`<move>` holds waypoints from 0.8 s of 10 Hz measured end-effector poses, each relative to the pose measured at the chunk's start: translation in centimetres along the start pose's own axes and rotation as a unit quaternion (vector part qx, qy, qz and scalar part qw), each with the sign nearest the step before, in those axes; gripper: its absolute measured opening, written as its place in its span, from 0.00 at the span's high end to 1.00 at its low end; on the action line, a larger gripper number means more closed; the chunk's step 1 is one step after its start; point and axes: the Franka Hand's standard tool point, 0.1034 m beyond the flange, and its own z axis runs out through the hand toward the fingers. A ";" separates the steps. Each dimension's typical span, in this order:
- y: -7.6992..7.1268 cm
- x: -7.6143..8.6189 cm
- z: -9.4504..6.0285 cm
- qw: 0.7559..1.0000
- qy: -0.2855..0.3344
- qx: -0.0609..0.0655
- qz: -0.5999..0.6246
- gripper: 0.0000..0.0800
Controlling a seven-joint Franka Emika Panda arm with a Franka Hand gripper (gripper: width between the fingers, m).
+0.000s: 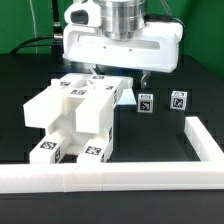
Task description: Assemble chair
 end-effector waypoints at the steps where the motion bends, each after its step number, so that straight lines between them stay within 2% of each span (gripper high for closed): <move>1: -0.7 -0.6 -0.1 1.000 -0.002 0.000 0.012 0.19; 3: -2.3 -1.5 -0.8 1.000 -0.002 0.002 0.026 0.19; 6: -6.1 -3.5 -0.4 0.999 0.000 0.000 0.038 0.19; 8: -6.2 -3.4 -0.3 0.999 0.002 0.001 0.040 0.19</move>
Offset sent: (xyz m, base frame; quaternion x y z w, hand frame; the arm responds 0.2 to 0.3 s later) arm -0.0101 0.0428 0.0156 0.0097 -0.0144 0.0436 0.9989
